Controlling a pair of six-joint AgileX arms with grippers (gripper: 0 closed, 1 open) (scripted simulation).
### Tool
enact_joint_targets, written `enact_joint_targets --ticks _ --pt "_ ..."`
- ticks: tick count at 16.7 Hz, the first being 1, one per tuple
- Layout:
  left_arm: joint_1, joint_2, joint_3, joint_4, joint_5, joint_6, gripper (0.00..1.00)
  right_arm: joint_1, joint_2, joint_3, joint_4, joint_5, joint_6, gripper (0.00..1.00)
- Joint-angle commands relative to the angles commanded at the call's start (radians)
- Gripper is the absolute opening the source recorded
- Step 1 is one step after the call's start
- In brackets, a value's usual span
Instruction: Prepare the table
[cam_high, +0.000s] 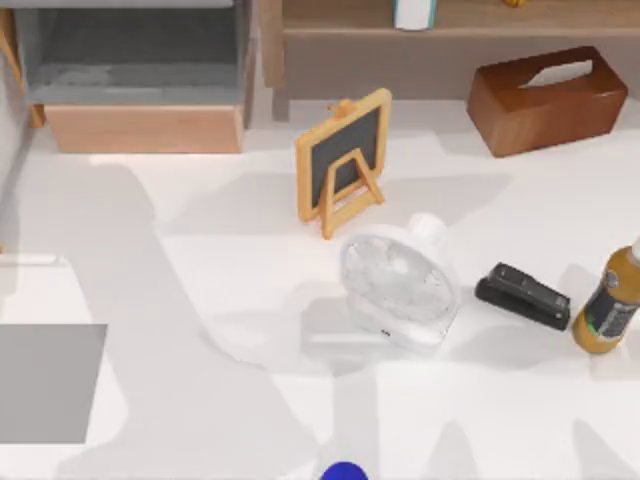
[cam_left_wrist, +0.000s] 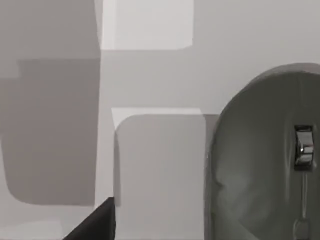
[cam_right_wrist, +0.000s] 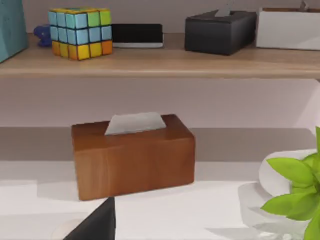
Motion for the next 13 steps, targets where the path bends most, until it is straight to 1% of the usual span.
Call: enact_joint_targets --ticks 3,13 --pt "0.000 0.000 0.000 0.000 0.000 0.000 1.00 0.000 0.000 0.000 0.000 0.000 0.000 1.00" --pt "0.000 0.000 0.000 0.000 0.000 0.000 0.25 0.000 0.000 0.000 0.000 0.000 0.000 1.00"
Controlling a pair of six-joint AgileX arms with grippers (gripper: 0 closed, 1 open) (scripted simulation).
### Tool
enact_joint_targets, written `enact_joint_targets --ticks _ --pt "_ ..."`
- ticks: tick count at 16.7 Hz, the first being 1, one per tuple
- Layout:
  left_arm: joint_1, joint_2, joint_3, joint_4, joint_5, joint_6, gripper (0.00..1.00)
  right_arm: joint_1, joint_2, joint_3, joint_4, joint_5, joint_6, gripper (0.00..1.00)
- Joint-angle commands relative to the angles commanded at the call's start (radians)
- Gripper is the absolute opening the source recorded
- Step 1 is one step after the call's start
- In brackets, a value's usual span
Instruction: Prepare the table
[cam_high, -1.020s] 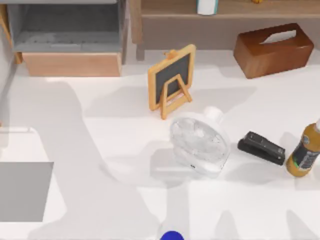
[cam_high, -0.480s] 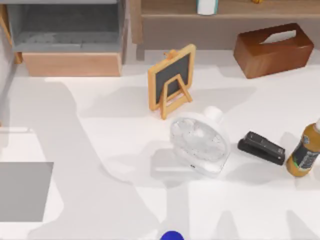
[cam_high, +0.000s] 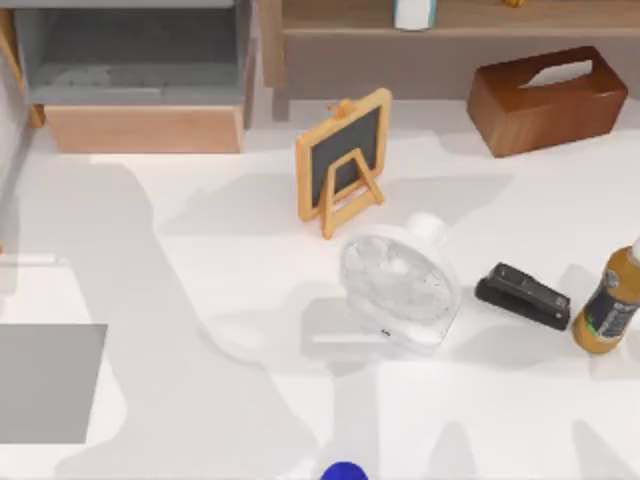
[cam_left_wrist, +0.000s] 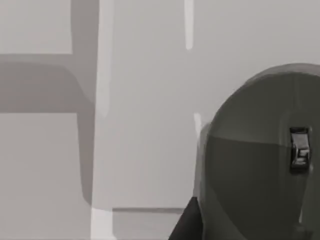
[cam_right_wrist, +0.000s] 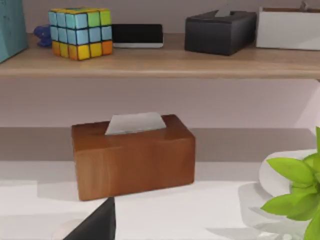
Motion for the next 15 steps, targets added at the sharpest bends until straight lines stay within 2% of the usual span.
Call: enact_joint_targets --ticks 3,4,15 --pt "0.000 0.000 0.000 0.000 0.000 0.000 0.02 0.000 0.000 0.000 0.000 0.000 0.000 1.00" --pt "0.000 0.000 0.000 0.000 0.000 0.000 0.00 0.000 0.000 0.000 0.000 0.000 0.000 1.00" --pt "0.003 -0.020 -0.003 -0.003 -0.012 0.002 0.00 0.000 0.000 0.000 0.000 0.000 0.000 1.00"
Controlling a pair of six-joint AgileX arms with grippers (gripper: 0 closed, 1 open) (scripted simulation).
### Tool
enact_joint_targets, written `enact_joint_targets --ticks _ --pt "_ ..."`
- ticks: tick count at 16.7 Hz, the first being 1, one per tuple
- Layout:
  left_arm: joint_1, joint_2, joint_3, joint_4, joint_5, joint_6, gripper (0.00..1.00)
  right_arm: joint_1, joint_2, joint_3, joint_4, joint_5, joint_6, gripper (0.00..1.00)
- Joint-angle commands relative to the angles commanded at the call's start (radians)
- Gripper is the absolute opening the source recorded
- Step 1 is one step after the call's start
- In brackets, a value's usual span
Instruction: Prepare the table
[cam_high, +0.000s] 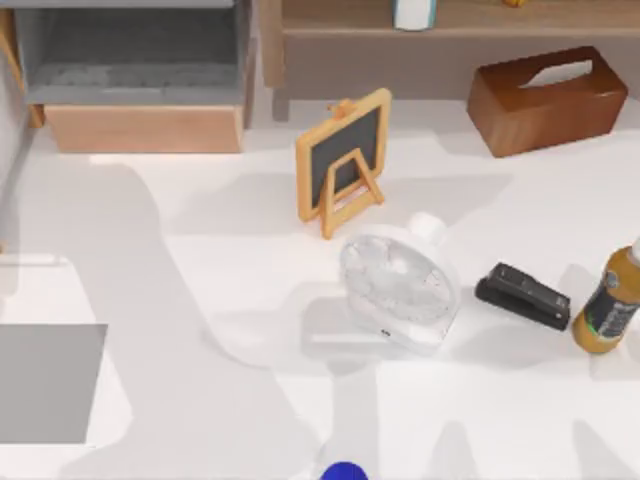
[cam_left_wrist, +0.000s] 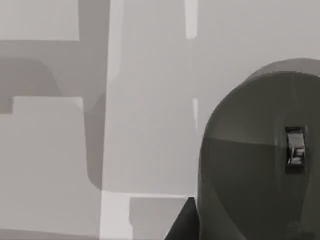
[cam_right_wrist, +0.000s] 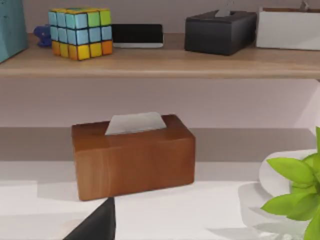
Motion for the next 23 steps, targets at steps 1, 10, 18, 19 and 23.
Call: enact_joint_targets --ticks 1,10,18,19,23 --pt "-0.001 -0.024 -0.011 -0.003 -0.013 0.000 0.00 0.000 0.000 0.000 0.000 0.000 0.000 1.00" --pt "-0.055 -0.429 -0.167 0.025 -0.162 0.002 0.00 0.000 0.000 0.000 0.000 0.000 0.000 1.00" --pt "-0.109 -0.703 -0.386 0.065 -0.215 -0.015 0.00 0.000 0.000 0.000 0.000 0.000 0.000 1.00" --pt "-0.116 -0.739 -0.415 0.076 -0.217 -0.018 0.00 0.000 0.000 0.000 0.000 0.000 0.000 1.00" --pt "-0.146 -0.870 -0.573 0.129 -0.216 -0.034 0.00 0.000 0.000 0.000 0.000 0.000 0.000 1.00"
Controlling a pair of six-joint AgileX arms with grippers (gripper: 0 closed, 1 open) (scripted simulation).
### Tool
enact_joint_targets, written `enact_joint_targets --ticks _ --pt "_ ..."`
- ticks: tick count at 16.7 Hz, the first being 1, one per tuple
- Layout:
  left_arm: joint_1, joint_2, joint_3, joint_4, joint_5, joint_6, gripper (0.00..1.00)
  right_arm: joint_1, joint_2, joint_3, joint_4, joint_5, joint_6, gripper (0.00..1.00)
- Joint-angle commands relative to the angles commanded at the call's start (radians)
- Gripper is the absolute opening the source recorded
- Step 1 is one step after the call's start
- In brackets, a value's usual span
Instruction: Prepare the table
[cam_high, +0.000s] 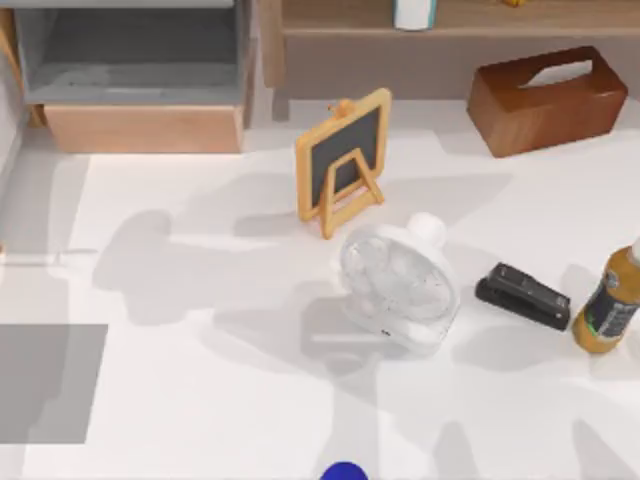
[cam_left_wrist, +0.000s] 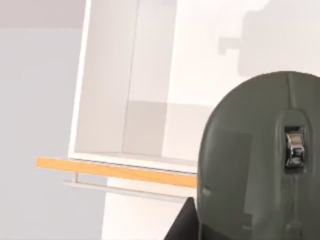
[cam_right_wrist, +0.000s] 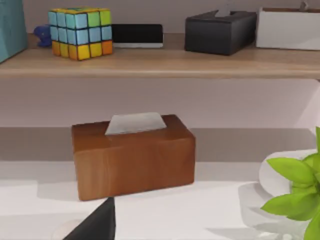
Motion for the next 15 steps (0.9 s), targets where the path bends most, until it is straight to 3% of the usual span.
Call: enact_joint_targets --ticks 6,15 --pt "-0.049 -0.153 -0.240 0.098 0.026 -0.043 0.00 0.000 0.000 0.000 0.000 0.000 0.000 1.00" --pt "-0.160 -0.239 -0.898 0.303 0.133 -0.169 0.00 0.000 0.000 0.000 0.000 0.000 0.000 1.00"
